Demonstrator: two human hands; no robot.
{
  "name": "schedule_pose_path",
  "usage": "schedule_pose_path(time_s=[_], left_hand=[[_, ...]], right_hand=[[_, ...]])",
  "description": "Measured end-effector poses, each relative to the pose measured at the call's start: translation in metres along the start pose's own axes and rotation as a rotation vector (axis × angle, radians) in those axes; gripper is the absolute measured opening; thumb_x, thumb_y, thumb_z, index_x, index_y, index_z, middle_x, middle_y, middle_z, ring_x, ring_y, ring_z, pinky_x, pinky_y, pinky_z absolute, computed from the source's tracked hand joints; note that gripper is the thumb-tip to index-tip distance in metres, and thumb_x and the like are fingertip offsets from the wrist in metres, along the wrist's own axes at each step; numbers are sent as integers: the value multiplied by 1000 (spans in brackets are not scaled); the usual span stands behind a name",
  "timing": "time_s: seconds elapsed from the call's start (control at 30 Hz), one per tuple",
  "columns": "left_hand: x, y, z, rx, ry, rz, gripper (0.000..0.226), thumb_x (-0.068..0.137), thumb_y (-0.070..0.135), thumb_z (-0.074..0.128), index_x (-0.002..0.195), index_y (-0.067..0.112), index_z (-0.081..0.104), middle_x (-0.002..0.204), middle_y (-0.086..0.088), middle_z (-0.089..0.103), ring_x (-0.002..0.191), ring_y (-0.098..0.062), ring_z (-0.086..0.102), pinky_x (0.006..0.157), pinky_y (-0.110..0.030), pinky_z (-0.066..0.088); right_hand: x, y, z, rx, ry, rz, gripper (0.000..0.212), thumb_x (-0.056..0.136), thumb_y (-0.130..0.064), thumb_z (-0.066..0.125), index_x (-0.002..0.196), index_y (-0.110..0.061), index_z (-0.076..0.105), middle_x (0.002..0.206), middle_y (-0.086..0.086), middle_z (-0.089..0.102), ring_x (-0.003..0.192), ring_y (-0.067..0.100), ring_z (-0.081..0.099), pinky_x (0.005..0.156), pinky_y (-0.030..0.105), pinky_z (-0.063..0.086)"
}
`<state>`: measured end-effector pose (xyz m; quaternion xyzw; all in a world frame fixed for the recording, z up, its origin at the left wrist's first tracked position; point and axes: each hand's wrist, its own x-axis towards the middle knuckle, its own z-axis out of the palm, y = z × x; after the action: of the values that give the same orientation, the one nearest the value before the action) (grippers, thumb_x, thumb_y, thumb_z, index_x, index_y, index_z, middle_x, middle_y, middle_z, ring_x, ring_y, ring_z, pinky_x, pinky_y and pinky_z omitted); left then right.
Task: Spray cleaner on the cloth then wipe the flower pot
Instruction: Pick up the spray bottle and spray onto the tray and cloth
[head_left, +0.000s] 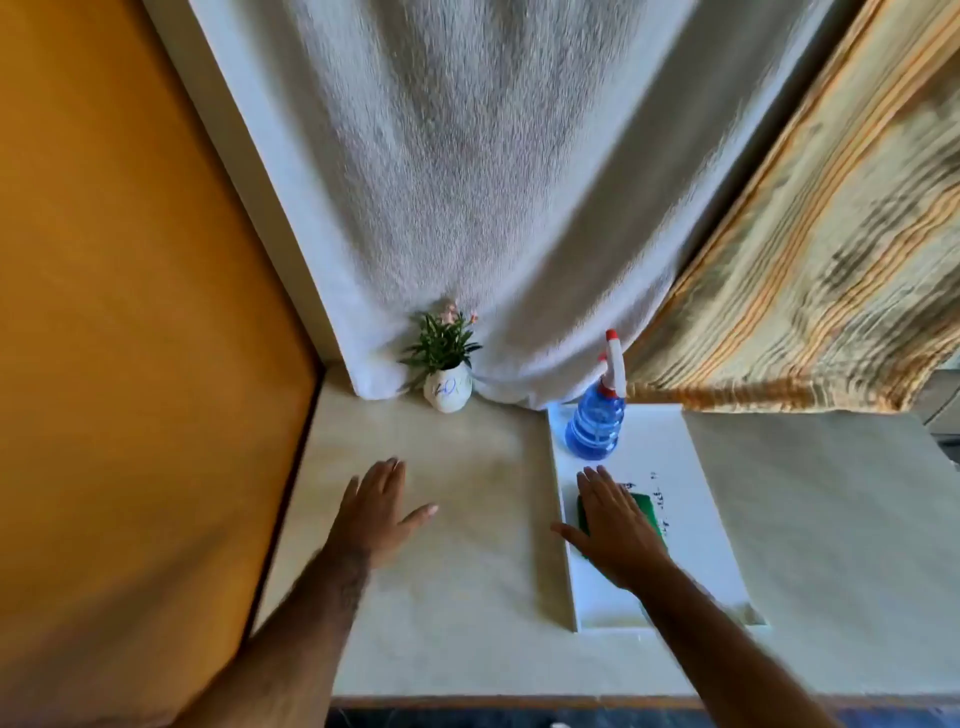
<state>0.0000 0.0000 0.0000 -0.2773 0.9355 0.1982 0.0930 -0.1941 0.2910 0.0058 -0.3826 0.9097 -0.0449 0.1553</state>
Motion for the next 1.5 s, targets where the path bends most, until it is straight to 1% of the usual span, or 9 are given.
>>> schedule_pose_path(time_s=[0.13,0.37,0.63,0.77,0.87,1.0,1.13,1.33,1.5], left_hand=[[-6,-27,60,81,5,-11,107,96,82,12,134,-4,64,140,-25,66,125,-41,66,94,-65,55],[-14,-31,95,135,165,28,94,100,75,24,157,3,40,165,-19,42,150,-37,42,119,-61,33],[-13,-35,104,152,231,55,91,100,73,29,162,6,32,171,-15,31,156,-31,31,125,-57,27],[-12,-37,107,180,269,65,90,101,73,28,163,8,28,172,-14,28,157,-29,29,126,-57,27],[-13,-39,111,183,310,70,90,100,72,31,163,7,30,172,-14,29,157,-30,30,125,-58,29],[-11,-41,113,189,332,69,90,99,71,35,163,9,28,173,-13,27,158,-30,28,126,-59,28],[-11,-42,115,196,335,65,91,99,72,33,164,10,26,173,-13,26,159,-31,27,126,-58,26],[-14,-42,115,206,332,55,91,100,73,31,165,10,24,173,-12,25,159,-30,26,125,-58,29],[-15,-42,113,201,354,58,90,100,73,33,163,9,28,172,-13,28,158,-31,30,124,-57,33]], right_hand=[[-14,14,35,-19,16,52,112,79,-89,-2,162,-14,6,171,3,-2,156,23,-13,127,42,0],[-21,14,56,196,86,71,102,85,-88,9,161,-22,-5,168,-4,-14,154,10,-20,127,39,-4],[61,18,-43,809,571,231,100,80,-62,70,159,-22,24,162,1,33,148,11,30,120,36,27],[106,15,-82,902,665,45,79,79,-29,88,146,-38,46,121,1,64,103,14,63,94,37,52],[122,13,-83,1001,656,58,64,80,-13,86,118,-58,60,98,1,72,97,24,71,91,44,58],[127,11,-73,1072,677,147,31,88,2,72,110,-20,67,66,-12,64,62,-1,61,64,14,51],[127,2,-78,1138,707,224,26,88,3,66,112,-6,68,71,-4,68,63,3,62,65,15,51],[108,-41,-105,1083,584,62,38,82,3,68,97,-32,73,87,2,77,65,13,63,66,28,54],[103,-104,-75,934,140,154,27,81,-3,73,80,-30,71,55,-5,70,49,4,65,60,24,56]])
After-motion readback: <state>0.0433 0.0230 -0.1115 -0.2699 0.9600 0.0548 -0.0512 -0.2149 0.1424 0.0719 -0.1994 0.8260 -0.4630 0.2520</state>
